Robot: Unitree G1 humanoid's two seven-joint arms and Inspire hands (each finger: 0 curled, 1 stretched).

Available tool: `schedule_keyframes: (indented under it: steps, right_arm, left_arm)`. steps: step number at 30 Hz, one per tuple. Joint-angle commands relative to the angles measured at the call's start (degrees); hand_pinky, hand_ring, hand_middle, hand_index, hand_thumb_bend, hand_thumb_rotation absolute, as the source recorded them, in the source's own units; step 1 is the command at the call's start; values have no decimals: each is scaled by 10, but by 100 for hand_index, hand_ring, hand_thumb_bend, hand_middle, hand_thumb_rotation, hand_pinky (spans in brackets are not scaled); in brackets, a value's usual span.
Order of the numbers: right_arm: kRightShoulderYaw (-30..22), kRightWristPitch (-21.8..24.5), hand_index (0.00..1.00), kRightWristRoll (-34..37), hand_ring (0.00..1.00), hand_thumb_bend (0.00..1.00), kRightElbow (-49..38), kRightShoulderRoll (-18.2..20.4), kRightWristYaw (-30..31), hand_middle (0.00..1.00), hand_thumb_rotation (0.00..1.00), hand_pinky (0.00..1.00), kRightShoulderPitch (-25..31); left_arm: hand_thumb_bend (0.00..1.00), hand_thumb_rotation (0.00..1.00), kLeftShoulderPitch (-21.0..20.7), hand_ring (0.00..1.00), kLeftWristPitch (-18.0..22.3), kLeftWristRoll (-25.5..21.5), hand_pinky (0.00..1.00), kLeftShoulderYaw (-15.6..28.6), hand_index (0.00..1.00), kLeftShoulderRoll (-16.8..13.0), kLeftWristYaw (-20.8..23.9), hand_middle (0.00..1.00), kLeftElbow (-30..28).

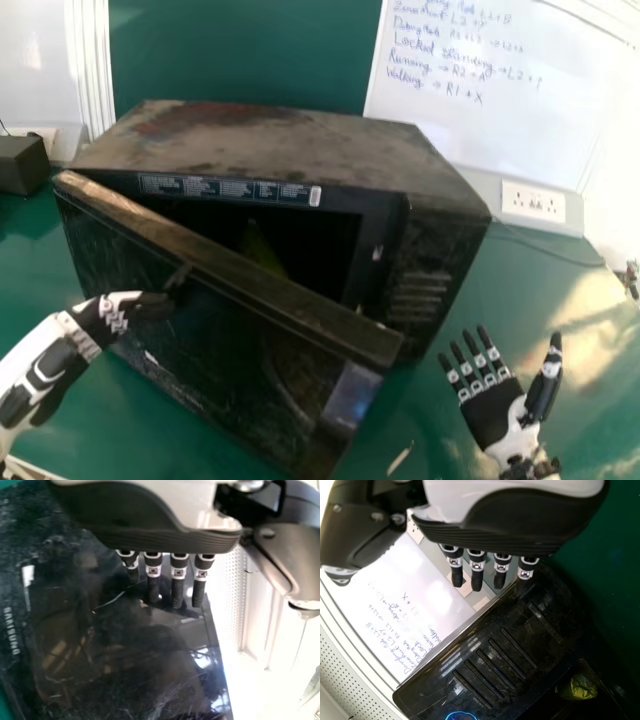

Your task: Put biscuit inside oven

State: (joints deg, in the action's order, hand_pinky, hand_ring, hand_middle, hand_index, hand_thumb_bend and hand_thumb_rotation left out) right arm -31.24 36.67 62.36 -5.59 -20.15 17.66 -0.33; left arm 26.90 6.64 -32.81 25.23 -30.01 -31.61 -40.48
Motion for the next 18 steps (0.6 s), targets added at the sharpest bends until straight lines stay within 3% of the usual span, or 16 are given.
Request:
schedule_keyframes:
  steps: [1, 8, 18]
  right_arm:
    - [-4, 5, 100, 8, 98, 100, -4, 6, -3, 98, 100, 96, 4]
    - [-6, 9, 100, 8, 100, 100, -3, 8, 0, 100, 97, 100, 7]
    - [-4, 9, 100, 4, 100, 100, -12, 9, -1, 99, 100, 100, 17]
  left_arm:
    - [92, 87, -21, 92, -14, -5, 95, -2, 88, -11, -5, 90, 2]
    - [91, 87, -92, 91, -62, -36, 95, -16, 86, -42, -47, 89, 47]
    - [92, 88, -190, 91, -88, 19, 95, -42, 86, -52, -45, 89, 95]
